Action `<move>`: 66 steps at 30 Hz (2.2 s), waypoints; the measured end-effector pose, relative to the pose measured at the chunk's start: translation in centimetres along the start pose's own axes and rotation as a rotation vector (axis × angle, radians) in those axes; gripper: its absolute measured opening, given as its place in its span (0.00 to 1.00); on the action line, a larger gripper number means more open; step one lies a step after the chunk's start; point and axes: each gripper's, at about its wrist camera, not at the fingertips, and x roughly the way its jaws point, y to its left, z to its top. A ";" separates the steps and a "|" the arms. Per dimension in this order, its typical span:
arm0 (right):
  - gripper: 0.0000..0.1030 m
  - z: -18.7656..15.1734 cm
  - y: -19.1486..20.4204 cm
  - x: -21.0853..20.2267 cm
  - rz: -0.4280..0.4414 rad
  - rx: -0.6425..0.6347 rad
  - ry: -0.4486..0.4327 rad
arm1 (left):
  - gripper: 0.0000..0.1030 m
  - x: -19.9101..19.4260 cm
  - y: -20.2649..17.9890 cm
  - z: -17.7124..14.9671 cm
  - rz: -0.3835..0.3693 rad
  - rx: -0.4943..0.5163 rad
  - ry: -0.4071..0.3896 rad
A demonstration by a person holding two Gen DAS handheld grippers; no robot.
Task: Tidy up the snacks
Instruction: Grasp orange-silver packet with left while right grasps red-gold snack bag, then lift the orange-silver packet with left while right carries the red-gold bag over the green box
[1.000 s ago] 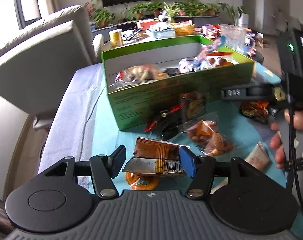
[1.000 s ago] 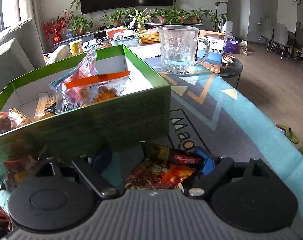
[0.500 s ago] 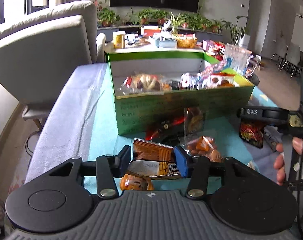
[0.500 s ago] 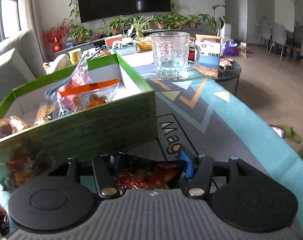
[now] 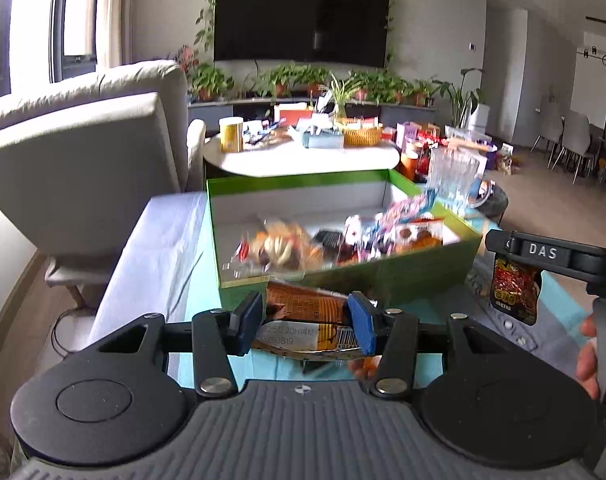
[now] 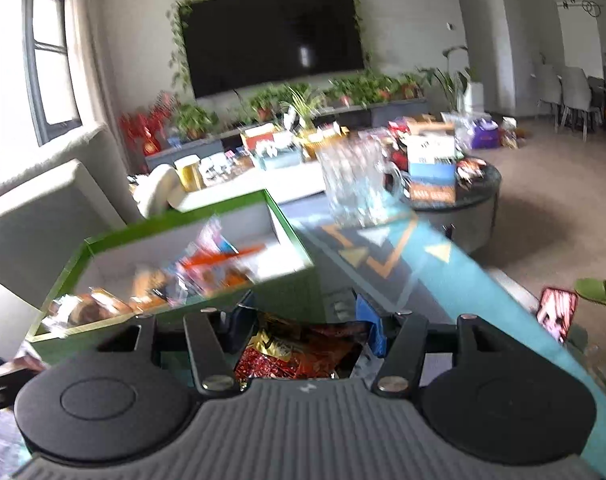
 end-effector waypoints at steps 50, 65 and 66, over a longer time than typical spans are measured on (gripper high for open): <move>0.42 0.1 -0.5 -0.3 0.107 0.015 0.011 | 0.51 2.1 2.1 -4.8 -0.083 -0.169 0.237; 0.42 3.7 1.9 -1.5 0.200 -0.018 -0.101 | 0.52 0.8 1.2 3.1 -0.056 -0.082 -0.042; 0.42 4.0 2.1 -1.5 0.207 -0.023 -0.113 | 0.52 1.1 1.2 3.8 -0.055 -0.079 -0.055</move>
